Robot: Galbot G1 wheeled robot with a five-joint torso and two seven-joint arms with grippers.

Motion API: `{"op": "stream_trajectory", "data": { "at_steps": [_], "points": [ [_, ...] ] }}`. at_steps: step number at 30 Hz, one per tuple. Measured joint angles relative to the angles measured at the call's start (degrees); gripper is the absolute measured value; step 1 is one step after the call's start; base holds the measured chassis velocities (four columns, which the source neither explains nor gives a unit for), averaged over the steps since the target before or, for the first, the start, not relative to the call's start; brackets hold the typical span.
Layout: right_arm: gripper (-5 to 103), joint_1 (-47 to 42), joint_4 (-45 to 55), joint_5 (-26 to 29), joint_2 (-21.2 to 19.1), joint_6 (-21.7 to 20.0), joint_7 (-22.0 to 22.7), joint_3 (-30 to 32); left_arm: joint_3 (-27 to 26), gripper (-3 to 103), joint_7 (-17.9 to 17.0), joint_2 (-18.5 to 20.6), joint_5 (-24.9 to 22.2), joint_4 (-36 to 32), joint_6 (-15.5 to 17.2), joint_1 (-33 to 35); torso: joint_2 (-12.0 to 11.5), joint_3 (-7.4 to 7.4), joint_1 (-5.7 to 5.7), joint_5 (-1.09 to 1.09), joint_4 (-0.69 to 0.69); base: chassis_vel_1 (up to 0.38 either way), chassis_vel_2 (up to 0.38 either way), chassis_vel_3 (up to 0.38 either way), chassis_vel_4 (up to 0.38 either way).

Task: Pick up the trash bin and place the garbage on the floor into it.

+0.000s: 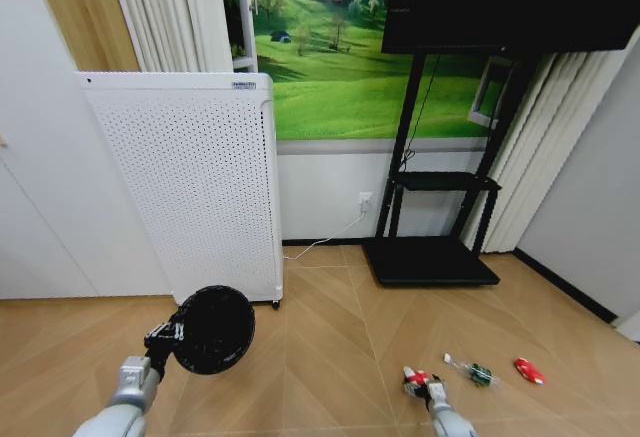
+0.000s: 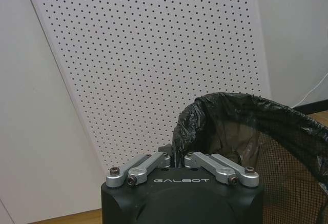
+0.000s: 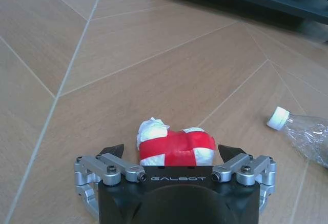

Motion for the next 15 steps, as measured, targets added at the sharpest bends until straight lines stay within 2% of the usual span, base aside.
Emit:
{"op": "stream_trajectory", "data": {
  "at_steps": [6,9,10,12,13,15],
  "points": [
    [97,-0.1,-0.5,-1.2,0.7,0.6,-2.0,0.7,-0.2,6,0.0,0.1,0.0,0.3,-0.2,0.1,0.0,-0.01,0.0,-0.02,-0.02,0.0,0.0,0.0,0.0],
    [82,-0.1,-0.7,-1.6,0.8,1.6,-2.8,1.0,-0.1,6,0.0,0.1,0.0,0.4,-0.3,0.0,0.0,-0.01,0.0,0.03,0.02,0.0,0.0,0.0,0.0],
    [82,-0.1,-0.7,-1.6,0.8,1.6,-2.8,1.0,-0.1,6,0.0,0.1,0.0,0.4,-0.3,0.0,0.0,-0.01,0.0,0.03,0.02,0.0,0.0,0.0,0.0],
    [70,-0.4,-0.3,-1.6,0.5,1.8,-2.8,1.0,0.0,6,0.0,0.1,0.0,0.4,-0.3,-0.2,0.0,0.0,0.0,0.07,0.03,0.0,0.0,0.0,0.0],
    [70,-0.4,-0.3,-1.6,0.5,1.8,-2.8,1.0,0.0,6,0.0,0.1,0.0,0.4,-0.3,-0.2,0.0,0.0,0.0,0.07,0.03,0.0,0.0,0.0,0.0],
    [60,-0.7,0.1,-1.5,-0.1,1.8,-2.8,1.2,0.2,6,-0.1,0.1,0.0,0.3,-0.3,-0.3,0.0,0.01,0.0,0.06,0.01,0.0,0.0,0.0,0.0]
  ]
}}
